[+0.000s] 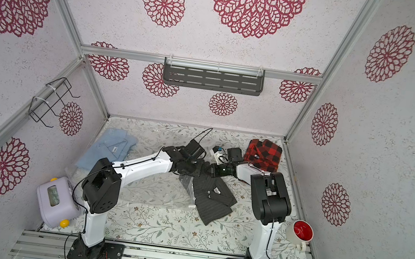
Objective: Place the folded shirt into the vacuum bag
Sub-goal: Place the shirt in the vacuum bag.
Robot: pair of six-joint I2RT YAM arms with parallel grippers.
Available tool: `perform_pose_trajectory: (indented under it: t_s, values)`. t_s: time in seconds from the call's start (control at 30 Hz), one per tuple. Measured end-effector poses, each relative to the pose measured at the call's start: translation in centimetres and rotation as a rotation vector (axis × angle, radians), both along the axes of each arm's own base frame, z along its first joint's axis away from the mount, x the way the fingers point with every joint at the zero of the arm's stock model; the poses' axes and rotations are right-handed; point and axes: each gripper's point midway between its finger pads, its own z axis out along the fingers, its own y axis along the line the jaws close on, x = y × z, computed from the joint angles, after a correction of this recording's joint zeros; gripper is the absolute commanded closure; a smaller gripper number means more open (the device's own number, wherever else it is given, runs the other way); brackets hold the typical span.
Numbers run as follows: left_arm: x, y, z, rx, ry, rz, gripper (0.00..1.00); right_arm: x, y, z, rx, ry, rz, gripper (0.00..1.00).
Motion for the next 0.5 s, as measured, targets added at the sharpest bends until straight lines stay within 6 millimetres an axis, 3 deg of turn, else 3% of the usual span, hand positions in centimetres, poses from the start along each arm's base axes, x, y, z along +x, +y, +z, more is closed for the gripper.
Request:
perform_pose_trajectory:
  t_s: [0.13,0.27,0.5]
  values:
    - [0.1,0.1,0.0,0.001,-0.004,0.008,1.00,-0.3,-0.2,2.7,0.044,-0.036,-0.048,1.00]
    - [0.2,-0.1,0.1,-0.001,-0.014,0.014,1.00,0.8,-0.2,4.7,0.088,-0.049,-0.123,1.00]
    - [-0.4,-0.8,0.2,0.007,-0.026,0.011,1.00,3.9,-1.3,5.0,0.214,0.076,-0.317,1.00]
